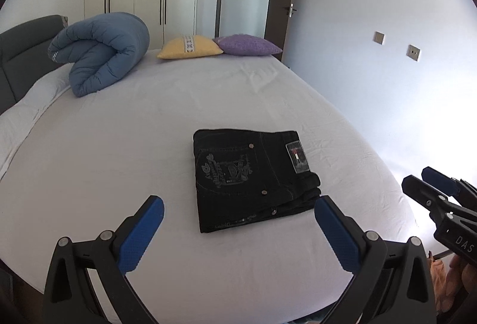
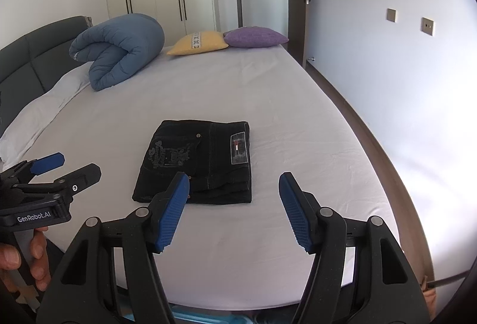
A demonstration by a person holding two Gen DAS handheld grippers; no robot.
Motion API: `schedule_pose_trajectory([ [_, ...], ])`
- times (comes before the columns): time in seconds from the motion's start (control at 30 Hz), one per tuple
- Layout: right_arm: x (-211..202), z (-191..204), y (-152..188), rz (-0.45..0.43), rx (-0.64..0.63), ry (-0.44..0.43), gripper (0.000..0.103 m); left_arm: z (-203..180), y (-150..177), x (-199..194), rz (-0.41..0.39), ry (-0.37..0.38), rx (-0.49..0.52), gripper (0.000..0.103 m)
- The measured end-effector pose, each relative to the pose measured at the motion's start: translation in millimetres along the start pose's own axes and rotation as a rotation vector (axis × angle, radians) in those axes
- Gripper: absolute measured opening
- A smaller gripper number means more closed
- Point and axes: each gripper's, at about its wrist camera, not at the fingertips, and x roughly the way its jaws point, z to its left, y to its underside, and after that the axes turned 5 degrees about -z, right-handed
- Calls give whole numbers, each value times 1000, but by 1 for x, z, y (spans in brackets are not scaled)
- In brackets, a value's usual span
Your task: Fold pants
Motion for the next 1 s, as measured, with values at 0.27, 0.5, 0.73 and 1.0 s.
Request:
schedule_pose_trajectory([
  [0.27,3,3,0,1,-5,-5,61,-15,4,0,-4,-52,56,103],
  [0.5,3,5,-1,-6,0,1,61,-16,-1,-3,-17,-157,80,103],
  [0.73,3,8,-1,-10,-1,2,61,-2,-3,6,25,-227,-20,103],
  [1.0,11,16,0,23,-21,-10,61,7,10,18,99,-235,-61,103],
])
